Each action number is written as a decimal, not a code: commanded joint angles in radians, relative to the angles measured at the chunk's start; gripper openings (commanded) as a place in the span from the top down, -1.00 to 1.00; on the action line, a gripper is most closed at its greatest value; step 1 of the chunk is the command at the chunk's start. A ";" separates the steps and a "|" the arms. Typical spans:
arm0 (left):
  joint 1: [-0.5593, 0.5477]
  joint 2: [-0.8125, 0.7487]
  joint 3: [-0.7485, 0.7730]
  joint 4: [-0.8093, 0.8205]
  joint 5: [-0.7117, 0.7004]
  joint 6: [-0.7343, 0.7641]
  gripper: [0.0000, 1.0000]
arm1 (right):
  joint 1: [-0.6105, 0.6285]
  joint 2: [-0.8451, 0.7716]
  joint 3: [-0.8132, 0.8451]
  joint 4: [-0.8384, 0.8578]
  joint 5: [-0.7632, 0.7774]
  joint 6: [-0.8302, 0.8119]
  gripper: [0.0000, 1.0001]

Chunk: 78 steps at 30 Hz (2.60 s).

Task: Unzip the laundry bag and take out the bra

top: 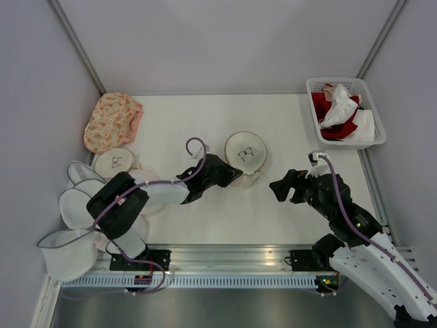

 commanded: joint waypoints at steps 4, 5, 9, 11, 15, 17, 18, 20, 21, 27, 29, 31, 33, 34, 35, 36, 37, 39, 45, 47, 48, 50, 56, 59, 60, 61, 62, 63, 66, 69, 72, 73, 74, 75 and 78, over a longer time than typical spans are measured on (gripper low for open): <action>0.115 0.082 0.076 0.153 0.390 0.207 0.95 | -0.002 0.071 -0.017 0.033 -0.117 -0.047 -0.26; 0.136 0.090 0.082 0.168 0.442 0.228 0.95 | -0.002 0.081 -0.015 0.040 -0.122 -0.047 -0.15; 0.158 0.080 0.038 0.227 0.598 0.300 0.96 | -0.001 0.140 -0.004 0.064 -0.139 -0.069 0.11; 0.161 0.050 0.000 0.245 0.651 0.323 0.95 | -0.001 0.190 0.005 0.069 -0.139 -0.089 0.06; 0.161 -0.041 -0.073 0.234 0.691 0.347 0.95 | -0.001 0.263 0.015 0.083 -0.124 -0.110 -0.13; 0.161 -0.084 -0.105 0.213 0.694 0.365 0.95 | -0.001 0.297 0.015 0.104 -0.124 -0.125 -0.14; 0.161 -0.118 -0.108 0.180 0.694 0.376 0.95 | -0.001 0.315 0.015 0.110 -0.124 -0.127 -0.14; 0.161 -0.157 -0.119 0.137 0.676 0.388 0.95 | 0.001 0.337 0.019 0.119 -0.130 -0.129 -0.12; 0.161 -0.190 -0.120 0.110 0.667 0.399 0.95 | 0.001 0.348 0.022 0.119 -0.134 -0.129 -0.11; 0.161 -0.230 -0.127 0.093 0.647 0.394 0.96 | 0.082 0.363 0.009 0.161 -0.187 -0.110 -0.09; 0.159 -0.227 -0.125 0.098 0.650 0.386 0.95 | 0.108 0.360 0.008 0.170 -0.167 -0.101 -0.09; 0.159 -0.226 -0.133 0.107 0.661 0.383 0.95 | 0.125 0.358 0.002 0.187 -0.165 -0.093 -0.08; 0.159 -0.230 -0.137 0.113 0.664 0.377 0.95 | 0.130 0.369 0.000 0.195 -0.161 -0.092 -0.04; 0.159 -0.233 -0.142 0.118 0.668 0.376 0.95 | 0.130 0.374 -0.001 0.199 -0.157 -0.093 -0.03; 0.159 -0.244 -0.143 0.115 0.670 0.376 0.95 | 0.131 0.378 0.000 0.199 -0.153 -0.093 -0.01; 0.159 -0.250 -0.145 0.112 0.670 0.379 0.96 | 0.131 0.389 0.003 0.198 -0.141 -0.095 0.00; 0.159 -0.256 -0.143 0.106 0.671 0.382 0.95 | 0.133 0.392 0.005 0.193 -0.133 -0.096 0.01; 0.159 -0.275 -0.140 0.083 0.673 0.396 0.95 | 0.133 0.397 0.014 0.181 -0.112 -0.105 0.03; 0.159 -0.315 -0.140 0.055 0.696 0.416 0.95 | 0.133 0.403 0.031 0.170 -0.098 -0.124 0.04; 0.159 -0.319 -0.140 0.053 0.702 0.417 0.95 | 0.134 0.409 0.028 0.179 -0.110 -0.124 0.06; 0.158 -0.324 -0.139 0.053 0.708 0.417 0.96 | 0.134 0.414 0.025 0.193 -0.114 -0.124 0.07; 0.159 -0.327 -0.139 0.052 0.716 0.417 0.95 | 0.134 0.423 0.023 0.204 -0.127 -0.124 0.09; 0.159 -0.332 -0.143 0.049 0.731 0.420 0.95 | 0.136 0.429 0.022 0.248 -0.145 -0.121 0.45; 0.159 -0.333 -0.146 0.038 0.734 0.431 0.95 | 0.134 0.426 0.028 0.239 -0.136 -0.121 0.81; 0.159 -0.335 -0.148 0.035 0.733 0.432 0.95 | 0.134 0.423 0.031 0.235 -0.130 -0.119 0.89; 0.159 -0.335 -0.151 0.031 0.733 0.443 0.95 | 0.134 0.421 0.034 0.224 -0.125 -0.121 0.99; 0.159 -0.339 -0.151 0.018 0.733 0.446 0.95 | 0.134 0.415 0.038 0.201 -0.118 -0.121 0.99; 0.159 -0.342 -0.151 0.011 0.731 0.458 0.95 | 0.134 0.414 0.043 0.186 -0.095 -0.121 0.99; 0.161 -0.361 -0.137 -0.049 0.728 0.503 0.95 | 0.134 0.411 0.065 0.101 -0.040 -0.127 0.99; 0.165 -0.388 -0.108 -0.164 0.710 0.560 0.95 | 0.134 0.423 0.094 -0.003 0.051 -0.124 0.99; 0.187 -0.414 -0.084 -0.258 0.714 0.636 0.95 | 0.134 0.444 0.123 -0.092 0.158 -0.103 0.99; 0.194 -0.422 -0.082 -0.275 0.717 0.647 0.96 | 0.134 0.449 0.127 -0.106 0.186 -0.099 0.99; 0.204 -0.428 -0.079 -0.287 0.722 0.658 0.95 | 0.134 0.457 0.135 -0.120 0.214 -0.096 0.99; 0.219 -0.431 -0.076 -0.302 0.743 0.667 0.95 | 0.134 0.461 0.138 -0.124 0.229 -0.089 0.99; 0.243 -0.427 -0.050 -0.316 0.800 0.722 0.95 | 0.134 0.489 0.146 -0.123 0.243 -0.093 0.99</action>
